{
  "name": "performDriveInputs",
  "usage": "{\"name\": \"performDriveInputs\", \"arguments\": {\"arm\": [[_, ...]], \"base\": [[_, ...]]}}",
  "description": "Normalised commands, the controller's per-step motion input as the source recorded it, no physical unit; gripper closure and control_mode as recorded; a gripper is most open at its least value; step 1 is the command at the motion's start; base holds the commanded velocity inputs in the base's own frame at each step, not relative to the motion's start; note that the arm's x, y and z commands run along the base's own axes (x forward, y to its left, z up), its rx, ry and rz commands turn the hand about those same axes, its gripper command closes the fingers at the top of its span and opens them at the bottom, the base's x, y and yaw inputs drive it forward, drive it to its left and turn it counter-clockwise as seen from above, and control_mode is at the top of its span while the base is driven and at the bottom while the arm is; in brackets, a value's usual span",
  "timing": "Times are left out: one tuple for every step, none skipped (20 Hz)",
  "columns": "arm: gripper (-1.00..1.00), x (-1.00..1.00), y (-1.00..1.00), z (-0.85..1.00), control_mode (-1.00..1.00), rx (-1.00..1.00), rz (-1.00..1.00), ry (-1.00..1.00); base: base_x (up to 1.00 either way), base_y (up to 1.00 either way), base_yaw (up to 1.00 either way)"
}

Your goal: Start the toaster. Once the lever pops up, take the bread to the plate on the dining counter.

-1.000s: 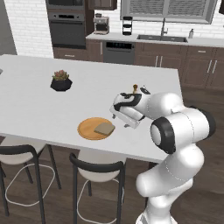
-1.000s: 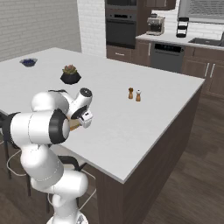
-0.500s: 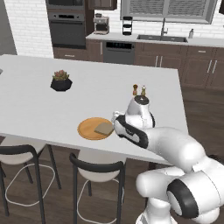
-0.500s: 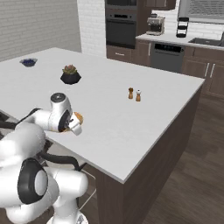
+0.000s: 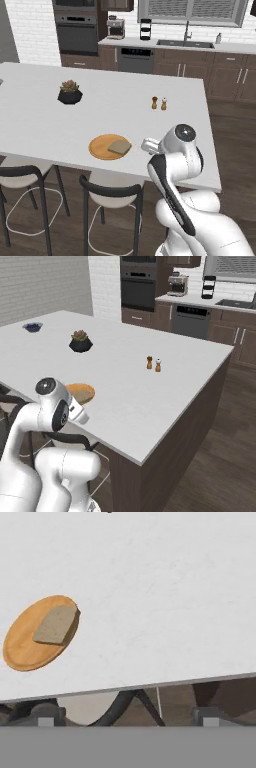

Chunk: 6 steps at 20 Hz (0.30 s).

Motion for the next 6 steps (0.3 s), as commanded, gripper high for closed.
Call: {"name": "performDriveInputs", "arguments": {"arm": [[-1.0, -1.0, -0.33, 0.52, -1.0, -0.04, 0.05, -0.02], [-1.0, -1.0, -0.31, 0.52, -1.0, -0.05, 0.06, 0.0], [-1.0, -1.0, -0.29, 0.49, -1.0, -0.06, 0.07, 0.0], [-1.0, -1.0, -0.29, 0.46, -1.0, -0.07, 0.07, 0.0], [-1.0, -1.0, -0.3, 0.47, -1.0, -0.07, 0.07, 0.0], [-1.0, -1.0, -0.29, 0.46, -1.0, -0.07, 0.07, 0.0]], "base": [[0.0, 0.0, 0.0], [0.0, 0.0, 0.0], [0.0, 0.0, 0.0], [0.0, 0.0, 0.0], [0.0, 0.0, 0.0], [0.0, 0.0, 0.0]]}}
